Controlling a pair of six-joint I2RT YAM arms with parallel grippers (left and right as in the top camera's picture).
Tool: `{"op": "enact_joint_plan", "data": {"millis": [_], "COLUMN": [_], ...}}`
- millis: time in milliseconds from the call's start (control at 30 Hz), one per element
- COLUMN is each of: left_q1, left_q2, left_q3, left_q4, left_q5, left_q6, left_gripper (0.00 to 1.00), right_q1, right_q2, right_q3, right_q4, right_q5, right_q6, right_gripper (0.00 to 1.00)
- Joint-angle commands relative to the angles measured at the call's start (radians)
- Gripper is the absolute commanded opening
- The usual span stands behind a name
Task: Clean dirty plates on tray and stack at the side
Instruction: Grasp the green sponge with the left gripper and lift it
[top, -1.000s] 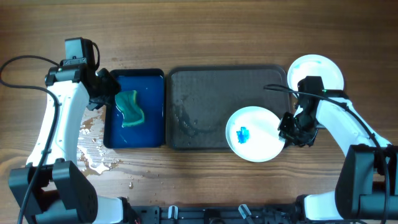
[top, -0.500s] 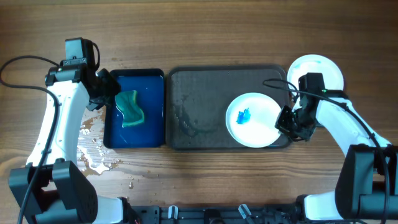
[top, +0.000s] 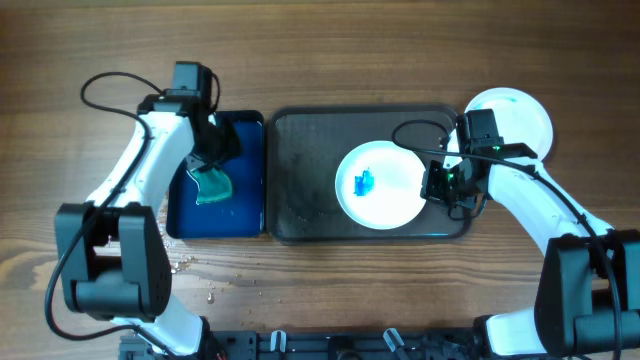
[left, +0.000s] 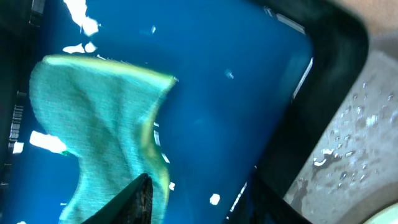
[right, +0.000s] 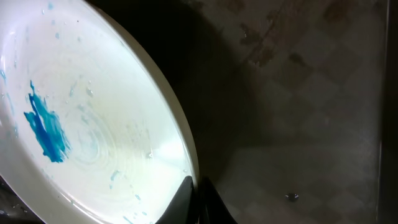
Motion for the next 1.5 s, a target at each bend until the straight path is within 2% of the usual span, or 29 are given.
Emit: {"op": "enact_joint_plan", "data": {"millis": [0, 100, 200, 433, 500, 567, 600, 633, 667, 733, 767, 900, 1033, 1167, 1267, 1367, 1467], "left_q1": [0.023, 0.043, 0.062, 0.073, 0.073, 0.072, 0.072, 0.072, 0.072, 0.072, 0.072, 0.072, 0.072, 0.072, 0.068, 0.025, -0.054], "left_q2": [0.021, 0.019, 0.024, 0.061, 0.080, 0.123, 0.134, 0.157, 0.170, 0.171, 0.169, 0.169, 0.169, 0.169, 0.133, 0.015, -0.097], "left_q3": [-0.001, -0.001, -0.001, -0.001, -0.001, -0.003, -0.003, -0.003, -0.003, -0.003, -0.003, -0.003, -0.003, -0.003, -0.002, -0.002, -0.002], "left_q4": [-0.052, -0.080, -0.072, -0.058, -0.047, -0.019, -0.015, -0.008, -0.005, 0.000, -0.001, -0.034, -0.051, -0.066, -0.071, -0.058, -0.063], "left_q5": [-0.106, -0.116, -0.114, -0.101, -0.067, -0.015, -0.010, -0.009, -0.009, -0.009, -0.009, -0.008, 0.078, 0.081, 0.075, -0.033, -0.226], "left_q6": [0.021, 0.218, 0.237, 0.262, 0.262, 0.259, 0.259, 0.254, 0.254, 0.251, 0.251, 0.179, 0.192, 0.174, 0.118, 0.119, 0.110], "left_gripper": [0.50, 0.62, 0.66, 0.62, 0.58, 0.44, 0.41, 0.28, 0.20, 0.13, 0.05, 0.04, 0.04, 0.04, 0.04, 0.04, 0.04], "right_q1": [0.004, 0.004, 0.004, 0.004, 0.004, 0.004, 0.004, 0.004, 0.004, 0.004, 0.004, 0.004, 0.004, 0.004, 0.004, 0.004, 0.004], "right_q2": [0.014, 0.014, 0.014, 0.014, 0.014, 0.014, 0.014, 0.014, 0.014, 0.014, 0.014, 0.014, 0.014, 0.014, 0.014, 0.014, 0.014], "right_q3": [-0.003, -0.003, -0.003, -0.003, -0.003, -0.003, -0.003, -0.003, -0.003, -0.003, -0.003, -0.003, -0.003, -0.003, -0.003, -0.003, -0.003], "right_q4": [0.003, 0.004, 0.004, -0.003, -0.003, -0.006, -0.010, -0.015, -0.018, -0.018, -0.018, -0.018, -0.023, -0.024, -0.025, -0.026, -0.026], "right_q5": [-0.021, -0.024, -0.042, -0.042, -0.042, -0.042, -0.042, -0.042, -0.042, -0.042, -0.042, -0.042, -0.043, -0.043, -0.043, -0.042, -0.042], "right_q6": [-0.007, -0.013, -0.013, -0.013, -0.013, -0.011, -0.012, -0.012, -0.012, -0.012, -0.011, -0.011, -0.013, -0.013, -0.014, -0.014, -0.015], "right_gripper": [0.04, 0.04, 0.04, 0.04, 0.04, 0.04, 0.04, 0.04, 0.04, 0.04, 0.04, 0.04, 0.04, 0.04, 0.04, 0.04, 0.04]}}
